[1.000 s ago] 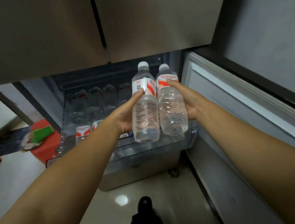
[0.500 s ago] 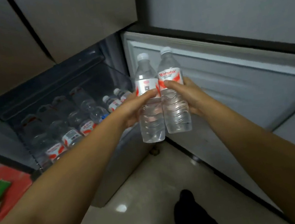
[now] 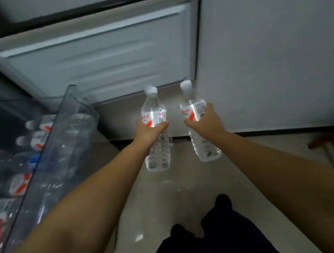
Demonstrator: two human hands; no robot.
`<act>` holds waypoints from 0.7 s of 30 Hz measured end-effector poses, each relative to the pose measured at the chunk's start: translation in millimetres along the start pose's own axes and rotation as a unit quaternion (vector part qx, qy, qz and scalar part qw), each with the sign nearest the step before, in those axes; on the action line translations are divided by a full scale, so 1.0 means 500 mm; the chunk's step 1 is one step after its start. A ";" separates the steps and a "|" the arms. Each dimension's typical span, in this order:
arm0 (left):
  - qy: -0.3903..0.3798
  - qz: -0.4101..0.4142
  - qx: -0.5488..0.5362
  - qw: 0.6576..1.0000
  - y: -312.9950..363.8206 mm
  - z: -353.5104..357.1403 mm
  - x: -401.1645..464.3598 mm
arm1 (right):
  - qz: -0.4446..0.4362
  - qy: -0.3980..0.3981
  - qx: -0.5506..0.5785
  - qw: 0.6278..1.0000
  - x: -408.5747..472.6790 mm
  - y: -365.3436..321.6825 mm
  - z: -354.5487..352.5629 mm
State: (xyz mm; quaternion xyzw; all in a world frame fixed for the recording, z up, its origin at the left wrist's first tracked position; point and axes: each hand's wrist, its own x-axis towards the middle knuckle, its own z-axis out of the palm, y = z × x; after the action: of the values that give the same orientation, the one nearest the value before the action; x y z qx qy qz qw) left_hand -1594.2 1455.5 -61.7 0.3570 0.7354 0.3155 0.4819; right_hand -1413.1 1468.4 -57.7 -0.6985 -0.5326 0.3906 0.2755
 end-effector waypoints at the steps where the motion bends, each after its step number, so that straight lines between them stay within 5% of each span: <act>1: -0.013 -0.001 0.008 1.000 -0.005 0.024 0.001 | 0.008 0.011 -0.009 1.000 -0.002 0.022 -0.009; 13: -0.156 0.072 0.180 0.969 0.102 0.483 -0.056 | 0.165 0.159 0.006 0.974 -0.024 0.318 -0.360; 21: -0.267 0.154 0.239 0.921 0.203 0.800 -0.145 | 0.262 0.277 0.058 0.922 -0.054 0.500 -0.607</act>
State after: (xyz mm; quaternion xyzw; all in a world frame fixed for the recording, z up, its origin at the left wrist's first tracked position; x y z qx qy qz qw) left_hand -1177.7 1498.8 -79.0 0.6412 0.5690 0.0940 0.5062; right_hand -1029.5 1381.5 -86.4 -0.8763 -0.2090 0.2699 0.3399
